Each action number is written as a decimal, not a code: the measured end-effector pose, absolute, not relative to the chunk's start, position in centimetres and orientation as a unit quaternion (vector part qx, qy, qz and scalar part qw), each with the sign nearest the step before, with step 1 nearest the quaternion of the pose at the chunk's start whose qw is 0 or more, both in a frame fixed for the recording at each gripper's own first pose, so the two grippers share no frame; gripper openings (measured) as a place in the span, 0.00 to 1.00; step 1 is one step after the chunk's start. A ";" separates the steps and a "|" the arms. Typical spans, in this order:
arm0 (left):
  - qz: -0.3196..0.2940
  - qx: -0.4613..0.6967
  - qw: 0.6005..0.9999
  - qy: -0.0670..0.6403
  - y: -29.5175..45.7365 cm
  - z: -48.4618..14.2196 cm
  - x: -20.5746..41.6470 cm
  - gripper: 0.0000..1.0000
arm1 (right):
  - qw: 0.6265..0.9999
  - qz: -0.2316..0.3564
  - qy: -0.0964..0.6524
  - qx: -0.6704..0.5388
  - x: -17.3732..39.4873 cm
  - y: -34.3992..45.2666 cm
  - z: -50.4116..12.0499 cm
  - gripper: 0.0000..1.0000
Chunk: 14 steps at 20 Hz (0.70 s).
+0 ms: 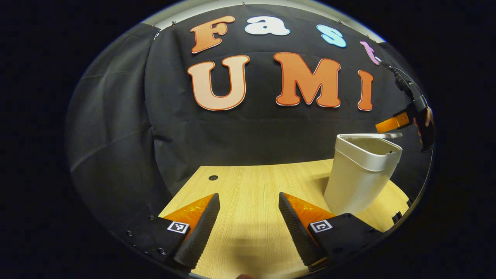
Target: Press the lid of the desktop garbage bin to open it, pick up the crumpled paper on the desktop and throw it into the bin, then pick up the pop can on the desktop and drop it into the bin, and finally close the garbage bin lid.
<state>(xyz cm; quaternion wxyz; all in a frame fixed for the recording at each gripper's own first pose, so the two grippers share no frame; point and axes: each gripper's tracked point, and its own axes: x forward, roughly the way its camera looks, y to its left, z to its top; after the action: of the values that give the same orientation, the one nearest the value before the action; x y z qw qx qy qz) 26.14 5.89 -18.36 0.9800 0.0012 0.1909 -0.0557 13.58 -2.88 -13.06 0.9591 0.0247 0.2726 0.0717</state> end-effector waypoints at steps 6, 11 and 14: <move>-0.079 0.011 0.978 0.194 5.1 -18.4 26.6 0.97 | 0.954 0.061 0.286 0.059 12.2 -2.7 -14.4 0.82; -0.095 0.013 0.976 0.197 4.4 -18.7 26.8 0.97 | 0.954 0.048 0.288 0.061 11.8 -2.9 -14.6 0.82; -0.098 0.014 0.975 0.198 4.5 -18.7 26.8 0.97 | 0.953 0.041 0.293 0.058 11.3 -3.0 -15.2 0.82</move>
<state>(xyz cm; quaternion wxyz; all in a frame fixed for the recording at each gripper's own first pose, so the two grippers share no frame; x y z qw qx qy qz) 26.80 4.54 -18.73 0.9753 0.0136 0.1977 -0.0977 11.26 -3.00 -15.22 0.9534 0.0575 0.2933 0.0415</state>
